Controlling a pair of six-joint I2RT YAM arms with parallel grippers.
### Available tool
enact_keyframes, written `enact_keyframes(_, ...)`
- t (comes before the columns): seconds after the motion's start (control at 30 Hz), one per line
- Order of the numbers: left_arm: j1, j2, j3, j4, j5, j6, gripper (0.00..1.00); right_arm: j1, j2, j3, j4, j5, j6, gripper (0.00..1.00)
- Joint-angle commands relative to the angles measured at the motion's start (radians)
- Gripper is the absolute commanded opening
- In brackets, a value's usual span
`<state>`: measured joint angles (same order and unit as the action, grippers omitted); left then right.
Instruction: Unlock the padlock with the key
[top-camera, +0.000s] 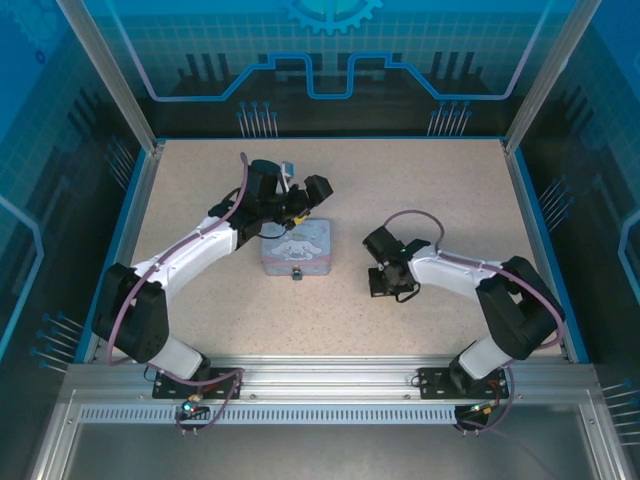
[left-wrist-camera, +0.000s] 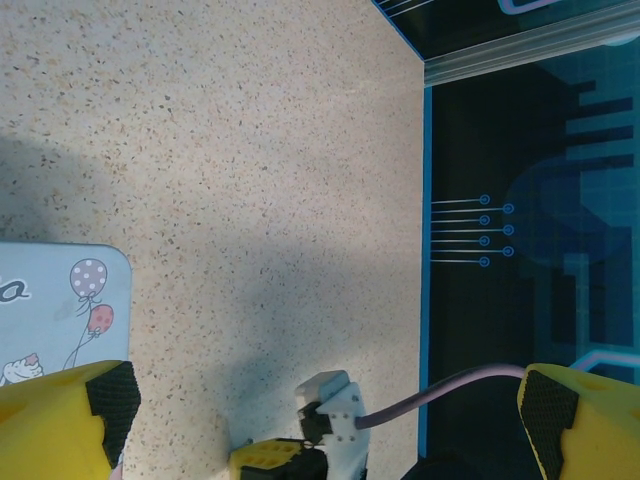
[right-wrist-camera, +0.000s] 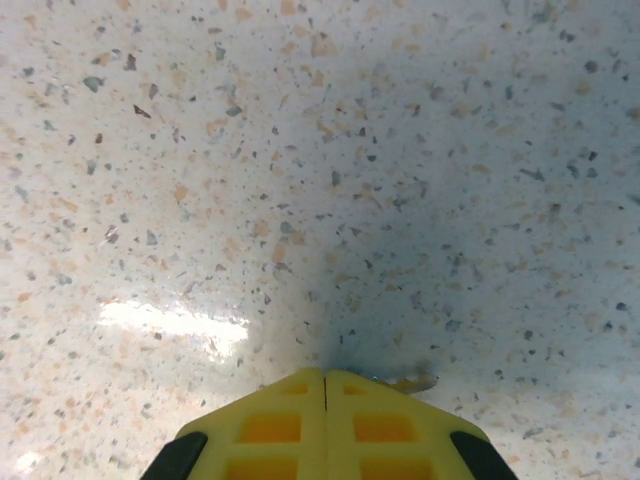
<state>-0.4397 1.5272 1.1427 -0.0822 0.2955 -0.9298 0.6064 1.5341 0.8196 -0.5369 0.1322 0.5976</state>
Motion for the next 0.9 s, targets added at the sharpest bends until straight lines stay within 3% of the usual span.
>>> enact_keyframes(0.0,-0.005,-0.004,0.038,-0.056,0.003,0.067,0.99,-0.059,-0.112,-0.027,0.074,-0.14,-0.077,0.0)
enact_keyframes(0.17,-0.007,-0.004,0.027,-0.067,0.043,0.092,0.99,-0.147,-0.227,-0.033,0.137,-0.335,-0.127,0.0)
enact_keyframes(0.33,-0.008,0.01,0.016,-0.058,0.106,0.08,0.99,-0.202,-0.261,-0.005,0.168,-0.452,-0.135,0.0)
enact_keyframes(0.67,-0.008,0.004,0.011,-0.053,0.1,0.065,0.99,-0.2,-0.189,-0.092,0.317,-0.582,-0.02,0.0)
enact_keyframes(0.83,-0.008,0.004,0.012,-0.053,0.099,0.063,0.99,-0.142,-0.172,-0.144,0.319,-0.54,-0.007,0.0)
enact_keyframes(0.87,-0.008,0.007,0.014,-0.052,0.101,0.062,0.99,-0.143,-0.163,-0.15,0.314,-0.512,-0.004,0.06)
